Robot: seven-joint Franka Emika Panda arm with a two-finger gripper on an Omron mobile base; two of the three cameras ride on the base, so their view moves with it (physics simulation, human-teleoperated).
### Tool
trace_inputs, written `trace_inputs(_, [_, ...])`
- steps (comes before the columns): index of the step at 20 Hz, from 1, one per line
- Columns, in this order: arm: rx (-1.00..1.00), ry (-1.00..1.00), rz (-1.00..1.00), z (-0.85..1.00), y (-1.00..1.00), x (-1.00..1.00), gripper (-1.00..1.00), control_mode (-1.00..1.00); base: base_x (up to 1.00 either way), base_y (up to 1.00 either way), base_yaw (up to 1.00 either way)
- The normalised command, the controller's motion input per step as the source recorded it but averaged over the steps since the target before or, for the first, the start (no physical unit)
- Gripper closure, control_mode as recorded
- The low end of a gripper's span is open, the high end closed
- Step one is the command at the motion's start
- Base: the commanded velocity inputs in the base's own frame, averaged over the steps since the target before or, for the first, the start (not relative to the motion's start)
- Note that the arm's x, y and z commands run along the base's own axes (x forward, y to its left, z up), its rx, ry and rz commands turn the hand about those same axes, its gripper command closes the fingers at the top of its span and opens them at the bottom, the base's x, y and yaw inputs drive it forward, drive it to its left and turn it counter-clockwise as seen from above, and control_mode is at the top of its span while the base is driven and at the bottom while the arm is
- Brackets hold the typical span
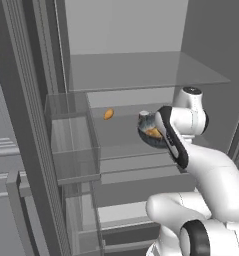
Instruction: Pick the chicken drumstick and sweet potato from their plates and place them in the bowl. Then put the bowl in the fridge.
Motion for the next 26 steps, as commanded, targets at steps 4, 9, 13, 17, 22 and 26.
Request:
trace_inputs(4, [0.0, -0.01, 0.0, -0.38, -0.09, 0.62, 1.0, -1.0, 0.0, 0.0, 0.0])
trace_inputs(9, [0.0, -0.07, 0.01, -0.46, -0.01, 0.42, 1.0, -1.0, 0.0, 0.0, 0.0])
trace_inputs(13, [0.0, -0.04, 0.0, -0.41, -0.1, 0.6, 1.0, -1.0, 0.0, 0.0, 0.0])
trace_inputs(17, [0.0, 0.0, 0.0, -0.16, -0.03, 0.54, 1.0, -1.0, 0.0, 0.0, 0.0])
trace_inputs(22, [0.0, 0.0, 0.0, -0.05, 0.0, 0.03, 1.0, -1.0, 0.0, 0.0, 0.0])
trace_inputs(26, [0.0, 0.0, 0.0, -0.09, 0.0, 0.0, 1.0, -1.0, 0.0, 0.0, 0.0])
